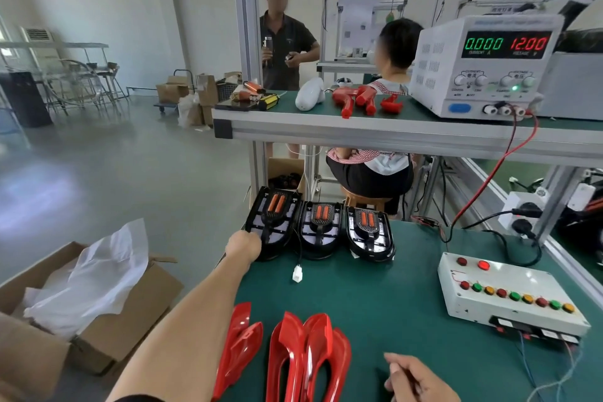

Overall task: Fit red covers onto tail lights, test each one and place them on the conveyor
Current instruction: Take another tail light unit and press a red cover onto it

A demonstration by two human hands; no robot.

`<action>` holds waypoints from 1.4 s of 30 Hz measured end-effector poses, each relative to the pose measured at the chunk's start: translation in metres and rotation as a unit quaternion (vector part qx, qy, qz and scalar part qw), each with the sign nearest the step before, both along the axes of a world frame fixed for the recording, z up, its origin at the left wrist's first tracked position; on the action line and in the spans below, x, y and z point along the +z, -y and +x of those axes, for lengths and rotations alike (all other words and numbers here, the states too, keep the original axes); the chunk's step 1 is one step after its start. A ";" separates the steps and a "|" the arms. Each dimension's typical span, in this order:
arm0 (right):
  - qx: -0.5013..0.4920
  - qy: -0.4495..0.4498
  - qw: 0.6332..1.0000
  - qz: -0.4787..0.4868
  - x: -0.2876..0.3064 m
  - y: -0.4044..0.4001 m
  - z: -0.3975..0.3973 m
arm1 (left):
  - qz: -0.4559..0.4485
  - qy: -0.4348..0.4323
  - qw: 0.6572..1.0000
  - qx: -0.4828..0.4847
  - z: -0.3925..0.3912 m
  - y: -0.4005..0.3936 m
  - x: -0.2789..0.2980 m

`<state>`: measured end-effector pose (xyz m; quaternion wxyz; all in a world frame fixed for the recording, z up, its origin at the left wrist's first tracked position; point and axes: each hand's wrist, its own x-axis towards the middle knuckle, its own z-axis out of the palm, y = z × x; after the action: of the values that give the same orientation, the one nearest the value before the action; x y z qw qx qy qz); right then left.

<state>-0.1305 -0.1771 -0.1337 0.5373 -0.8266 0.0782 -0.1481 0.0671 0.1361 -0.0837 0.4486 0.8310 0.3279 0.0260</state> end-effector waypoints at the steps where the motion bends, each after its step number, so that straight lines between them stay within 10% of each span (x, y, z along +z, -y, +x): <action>1: 0.000 0.002 1.000 0.004 0.000 0.000 0.000 | -0.012 0.018 1.000 0.004 0.001 -0.001 0.000; 14: 0.033 0.002 0.998 0.046 -0.005 0.007 -0.001 | -0.210 0.156 0.962 0.081 -0.025 -0.004 0.004; 37: 0.069 -0.093 0.944 0.308 0.039 0.064 -0.026 | -0.318 0.143 0.860 -0.373 -0.181 0.166 0.091; 42: -0.030 -0.058 0.979 0.192 0.036 0.073 -0.053 | -0.276 0.119 0.886 -0.353 -0.189 0.196 0.064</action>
<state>-0.1837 -0.2502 -0.0977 0.6756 -0.7128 0.1608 -0.0976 -0.1222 -0.0595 -0.0199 0.6754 0.7248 -0.0494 -0.1267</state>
